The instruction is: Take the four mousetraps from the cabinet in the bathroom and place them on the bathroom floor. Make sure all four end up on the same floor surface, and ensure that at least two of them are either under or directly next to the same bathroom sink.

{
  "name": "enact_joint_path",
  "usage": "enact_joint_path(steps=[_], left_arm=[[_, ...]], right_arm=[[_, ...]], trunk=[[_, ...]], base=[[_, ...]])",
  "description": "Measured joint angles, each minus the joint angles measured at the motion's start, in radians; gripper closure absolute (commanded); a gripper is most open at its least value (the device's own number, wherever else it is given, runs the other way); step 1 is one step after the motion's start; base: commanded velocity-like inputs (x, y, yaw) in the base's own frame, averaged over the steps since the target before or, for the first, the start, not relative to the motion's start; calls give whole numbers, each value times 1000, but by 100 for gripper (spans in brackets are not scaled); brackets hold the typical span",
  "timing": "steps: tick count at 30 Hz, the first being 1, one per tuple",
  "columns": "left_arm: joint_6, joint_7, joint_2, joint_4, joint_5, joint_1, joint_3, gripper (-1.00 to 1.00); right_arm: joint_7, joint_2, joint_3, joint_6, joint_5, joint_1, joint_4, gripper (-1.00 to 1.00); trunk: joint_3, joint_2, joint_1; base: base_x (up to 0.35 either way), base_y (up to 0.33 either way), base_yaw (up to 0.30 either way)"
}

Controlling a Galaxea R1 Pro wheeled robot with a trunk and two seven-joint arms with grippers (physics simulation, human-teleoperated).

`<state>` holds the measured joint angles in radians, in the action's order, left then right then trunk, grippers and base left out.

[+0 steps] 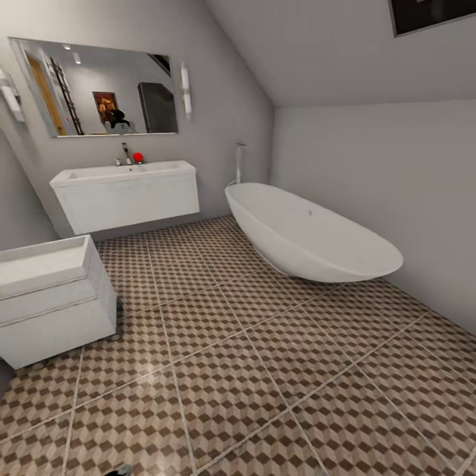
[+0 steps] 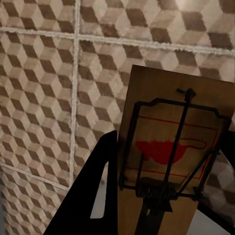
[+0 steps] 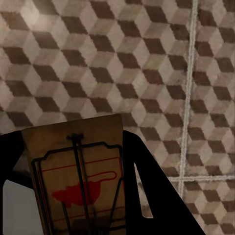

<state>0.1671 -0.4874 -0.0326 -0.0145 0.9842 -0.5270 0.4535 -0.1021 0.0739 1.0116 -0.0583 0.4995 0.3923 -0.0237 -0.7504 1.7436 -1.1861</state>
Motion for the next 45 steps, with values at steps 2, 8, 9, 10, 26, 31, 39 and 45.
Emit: enact_joint_path(steps=[2,8,9,10,26,31,39,45], left_arm=[[0,0,-2,-1,0,1,0,100],[0,0,-5,-4,-1,13,0,100],[0,0,-5,-4,-1,15,0,100],[0,0,-5,-4,-1,15,1,100],[0,0,-4,-5,-3,17,1,100],[0,0,-3,-4,-3,17,1,100],[0,0,-3,-4,-3,17,1,100],[0,0,-3,-4,-2,17,1,100]], right_arm=[[0,0,0,0,0,0,0,100],[0,-1,0,0,-1,0,0,100],[0,0,0,0,-1,0,0,100],[0,0,0,0,-1,0,0,100],[5,-2,2,2,-7,0,2,100],[6,-2,3,1,-7,-1,3,100],[6,1,3,0,-6,-2,-1,100],[6,-2,2,0,-5,-2,-1,100]], trunk=[[0,0,0],[0,0,0],[0,0,0],[0,0,0],[0,0,1],[0,0,1],[0,0,0],[0,0,0]], base=[[0,0,20],[0,0,5],[0,0,1],[0,0,0],[223,0,0],[327,0,0],[242,0,0],[40,0,0]])
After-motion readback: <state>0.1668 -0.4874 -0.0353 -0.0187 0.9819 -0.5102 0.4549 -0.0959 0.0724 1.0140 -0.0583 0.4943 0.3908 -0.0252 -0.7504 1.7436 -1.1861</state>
